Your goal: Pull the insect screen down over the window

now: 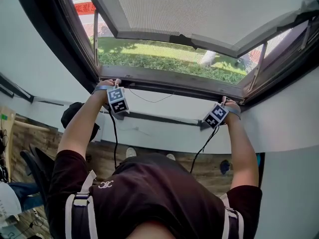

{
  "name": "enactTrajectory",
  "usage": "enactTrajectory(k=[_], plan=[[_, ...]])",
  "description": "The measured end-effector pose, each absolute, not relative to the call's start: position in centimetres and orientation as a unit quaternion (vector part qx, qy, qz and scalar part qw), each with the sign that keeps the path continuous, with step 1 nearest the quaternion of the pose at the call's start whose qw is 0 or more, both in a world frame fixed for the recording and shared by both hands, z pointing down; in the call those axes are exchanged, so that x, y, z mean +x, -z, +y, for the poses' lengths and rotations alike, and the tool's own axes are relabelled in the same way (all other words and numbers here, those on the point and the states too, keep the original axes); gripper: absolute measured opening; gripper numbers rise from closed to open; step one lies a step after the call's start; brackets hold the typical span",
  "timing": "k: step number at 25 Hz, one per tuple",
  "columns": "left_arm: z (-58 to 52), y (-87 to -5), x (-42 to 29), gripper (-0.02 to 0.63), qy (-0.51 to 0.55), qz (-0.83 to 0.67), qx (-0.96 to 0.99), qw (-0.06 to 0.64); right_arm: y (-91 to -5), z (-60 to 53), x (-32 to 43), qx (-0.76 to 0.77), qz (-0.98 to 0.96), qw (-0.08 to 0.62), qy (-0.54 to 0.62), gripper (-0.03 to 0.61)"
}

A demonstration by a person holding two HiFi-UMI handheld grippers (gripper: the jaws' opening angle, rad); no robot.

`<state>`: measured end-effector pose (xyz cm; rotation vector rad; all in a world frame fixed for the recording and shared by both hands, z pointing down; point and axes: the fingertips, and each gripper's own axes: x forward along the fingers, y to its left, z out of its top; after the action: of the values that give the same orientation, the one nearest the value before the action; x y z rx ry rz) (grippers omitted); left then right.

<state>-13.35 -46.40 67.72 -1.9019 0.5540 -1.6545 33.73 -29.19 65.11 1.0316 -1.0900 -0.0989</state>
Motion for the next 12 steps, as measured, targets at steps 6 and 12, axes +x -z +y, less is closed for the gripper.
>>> enactTrajectory(k=[6,12], plan=[[-46.5,-67.3,-13.1,0.035,0.615,0.195,-0.702,0.300,-65.0,-29.6,33.9,0.473,-0.500,0.725,0.036,0.040],[-46.3,-66.7,-13.6,0.035,0.616,0.223,-0.690,0.308,-64.3,-29.7,34.0,0.497,-0.488,0.716,0.050,0.041]])
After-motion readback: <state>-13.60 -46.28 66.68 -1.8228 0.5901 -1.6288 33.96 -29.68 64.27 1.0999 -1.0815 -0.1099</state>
